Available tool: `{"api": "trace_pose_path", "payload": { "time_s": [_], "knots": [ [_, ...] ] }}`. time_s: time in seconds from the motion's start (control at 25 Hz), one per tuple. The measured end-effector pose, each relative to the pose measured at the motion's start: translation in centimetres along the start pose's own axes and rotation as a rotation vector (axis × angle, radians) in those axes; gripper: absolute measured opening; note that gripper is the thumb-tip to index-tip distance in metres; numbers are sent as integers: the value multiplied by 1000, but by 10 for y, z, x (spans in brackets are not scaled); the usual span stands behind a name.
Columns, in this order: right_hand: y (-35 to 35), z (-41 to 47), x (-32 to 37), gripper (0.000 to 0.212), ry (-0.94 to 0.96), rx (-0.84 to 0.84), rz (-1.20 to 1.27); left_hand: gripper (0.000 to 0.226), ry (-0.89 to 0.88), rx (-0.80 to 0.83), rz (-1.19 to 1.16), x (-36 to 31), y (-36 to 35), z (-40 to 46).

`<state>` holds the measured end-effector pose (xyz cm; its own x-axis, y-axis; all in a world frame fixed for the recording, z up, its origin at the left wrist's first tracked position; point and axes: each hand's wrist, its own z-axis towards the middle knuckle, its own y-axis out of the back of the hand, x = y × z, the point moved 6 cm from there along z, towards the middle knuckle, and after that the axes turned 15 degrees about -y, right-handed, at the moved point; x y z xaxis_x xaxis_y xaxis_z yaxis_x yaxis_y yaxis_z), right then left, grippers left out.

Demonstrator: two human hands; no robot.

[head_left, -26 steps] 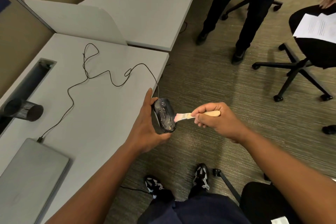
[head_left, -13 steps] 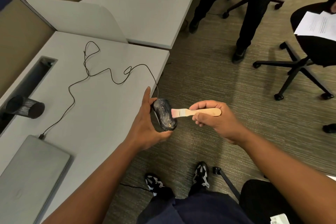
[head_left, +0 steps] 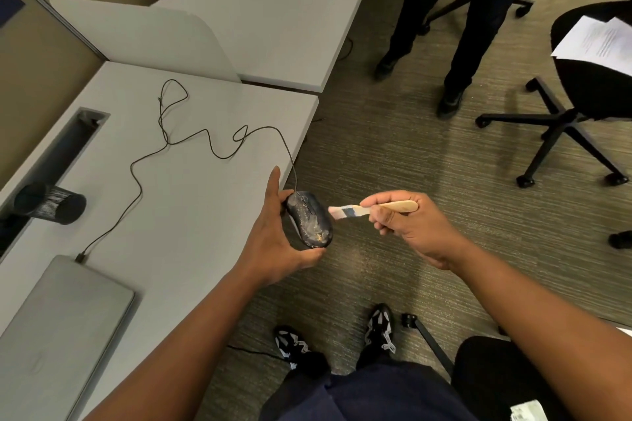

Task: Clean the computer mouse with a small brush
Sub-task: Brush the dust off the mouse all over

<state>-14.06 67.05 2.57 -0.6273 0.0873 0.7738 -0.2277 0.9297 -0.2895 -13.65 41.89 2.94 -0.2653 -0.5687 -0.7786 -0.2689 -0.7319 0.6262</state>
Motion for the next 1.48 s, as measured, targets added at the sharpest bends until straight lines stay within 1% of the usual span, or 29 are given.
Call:
{"api": "trace_pose_path", "payload": {
  "time_s": [0.08,0.12,0.24,0.36,0.48,0.6,0.64,0.76,0.84,0.92,1.0,1.04,1.12,1.16,1.24,1.32,1.4,1.48],
  "knots": [
    [-5,-2,3,17,15,75,-13,155,2,1,-6,0,-1,0],
    [-6,-1,4,17,20,87,-68,155,3,-1,-8,0,-2,0],
    [-3,2,6,16,35,18,-219,154,1,-4,-11,-1,-1,0],
    [-5,1,9,16,56,51,-224,155,12,6,-15,1,-1,0],
    [-3,3,8,16,35,12,-345,155,19,3,-14,2,0,1],
    [-5,3,10,14,25,80,-221,154,28,1,-17,4,1,2],
    [-5,3,10,14,21,91,-214,154,33,2,-18,5,1,2],
    [-1,6,10,15,26,23,-284,155,49,-7,-23,8,2,3],
    [0,5,11,13,43,40,-216,154,66,-17,-29,10,2,2],
    [-4,3,10,20,27,113,-81,153,82,-24,-33,11,3,2],
    [-6,4,7,28,16,142,-23,153,87,-26,-32,10,3,5],
    [-8,4,5,27,12,144,-20,153,91,-25,-36,11,3,6],
    [-7,7,2,14,11,124,-63,153,92,-21,-42,10,3,7],
    [-6,8,0,11,8,95,-104,153,90,-19,-43,10,4,7],
    [2,9,-1,13,-4,5,-176,153,88,-13,-39,9,4,6],
    [7,7,2,12,23,-40,-168,153,92,-5,-36,9,4,5],
    [2,5,6,13,48,24,-101,153,100,-1,-35,10,3,4],
    [-5,3,4,14,43,76,-107,153,108,-1,-29,11,1,3]
  ]
}}
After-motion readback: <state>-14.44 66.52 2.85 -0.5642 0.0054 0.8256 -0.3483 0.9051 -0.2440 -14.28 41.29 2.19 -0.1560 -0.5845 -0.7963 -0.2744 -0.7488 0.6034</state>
